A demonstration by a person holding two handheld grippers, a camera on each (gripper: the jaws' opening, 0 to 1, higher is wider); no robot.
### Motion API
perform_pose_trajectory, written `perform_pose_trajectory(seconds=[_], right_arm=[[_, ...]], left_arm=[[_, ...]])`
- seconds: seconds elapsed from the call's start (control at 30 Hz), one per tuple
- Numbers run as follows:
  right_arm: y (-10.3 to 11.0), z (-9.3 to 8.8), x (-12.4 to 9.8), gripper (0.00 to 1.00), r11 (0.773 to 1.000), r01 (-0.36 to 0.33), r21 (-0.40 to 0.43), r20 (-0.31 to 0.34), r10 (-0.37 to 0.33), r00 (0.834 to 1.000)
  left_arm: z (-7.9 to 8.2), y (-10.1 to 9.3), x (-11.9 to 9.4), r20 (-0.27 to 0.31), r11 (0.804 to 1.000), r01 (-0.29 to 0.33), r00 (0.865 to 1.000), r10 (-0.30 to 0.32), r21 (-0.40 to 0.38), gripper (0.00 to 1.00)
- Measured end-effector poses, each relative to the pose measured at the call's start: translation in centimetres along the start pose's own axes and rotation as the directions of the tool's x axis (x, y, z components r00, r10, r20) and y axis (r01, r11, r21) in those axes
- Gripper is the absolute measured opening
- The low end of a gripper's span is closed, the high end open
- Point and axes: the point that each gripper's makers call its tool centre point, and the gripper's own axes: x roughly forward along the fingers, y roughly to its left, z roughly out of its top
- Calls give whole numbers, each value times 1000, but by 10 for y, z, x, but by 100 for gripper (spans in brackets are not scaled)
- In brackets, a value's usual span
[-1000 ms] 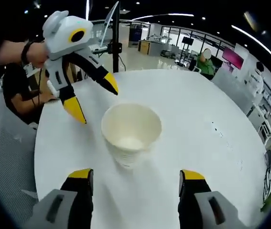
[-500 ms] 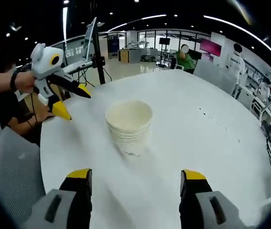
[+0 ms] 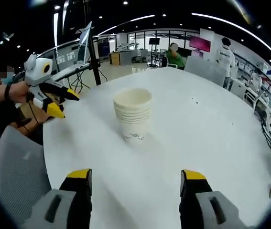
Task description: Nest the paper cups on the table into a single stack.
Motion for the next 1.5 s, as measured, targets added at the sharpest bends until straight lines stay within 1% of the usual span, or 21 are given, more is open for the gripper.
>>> perform_pose_trajectory(seconds=[0.03, 0.13, 0.2, 0.3, 0.43, 0.6, 0.7, 0.8, 0.87, 1.03, 1.1, 1.2, 1.3, 1.43, 1.5], right_arm=[[1, -3, -1, 76, 1000, 5, 5, -1, -5, 1000], [5, -12, -7, 76, 1000, 11, 29, 1, -11, 1000], [4, -19, -10, 76, 999, 15, 48, 2, -15, 1000], [10, -26, -17, 78, 998, 19, 62, 7, -19, 1000], [13, -34, -21, 78, 996, 28, 86, 12, -29, 1000], [21, -45, -23, 78, 993, 30, 116, 15, -32, 999], [24, -46, -23, 78, 992, 30, 122, 9, -32, 999], [25, -47, -26, 78, 989, 36, 140, 17, -39, 999], [24, -47, -27, 78, 986, 44, 162, 33, -50, 998], [25, -53, -28, 78, 983, 47, 177, 37, -54, 998], [26, -53, -30, 78, 982, 49, 181, 38, -57, 998], [26, -54, -33, 79, 981, 50, 186, 44, -60, 997], [31, -54, -37, 80, 982, 53, 181, 43, -62, 997], [30, -58, -35, 81, 981, 53, 186, 42, -62, 997], [33, -58, -35, 81, 980, 52, 190, 43, -61, 997]], left_arm=[[-2, -3, -2, 3, 1000, -4, 1000, 4, -5, 55], [-7, -1, -4, 3, 1000, -13, 1000, 13, -10, 56], [-10, -1, -7, 5, 1000, -23, 1000, 23, -16, 57], [-11, -2, -12, 15, 999, -39, 999, 40, -31, 57], [-16, -2, -17, 28, 997, -56, 998, 58, -56, 57], [-29, -4, -17, 19, 994, -65, 998, 67, -83, 61], [-30, -2, -20, 18, 993, -74, 997, 76, -89, 61], [-29, -5, -22, 23, 992, -81, 996, 83, -95, 61], [-31, -7, -25, 24, 991, -88, 996, 91, -100, 61], [-37, -8, -28, 27, 986, -105, 994, 110, -131, 61], [-36, -12, -29, 37, 984, -107, 993, 113, -142, 62], [-34, -11, -30, 50, 981, -116, 991, 125, -155, 62], [-32, -11, -30, 60, 979, -121, 989, 132, -166, 62], [-31, -10, -29, 68, 977, -125, 988, 138, -175, 62], [-30, -13, -29, 70, 976, -125, 988, 139, -178, 62]])
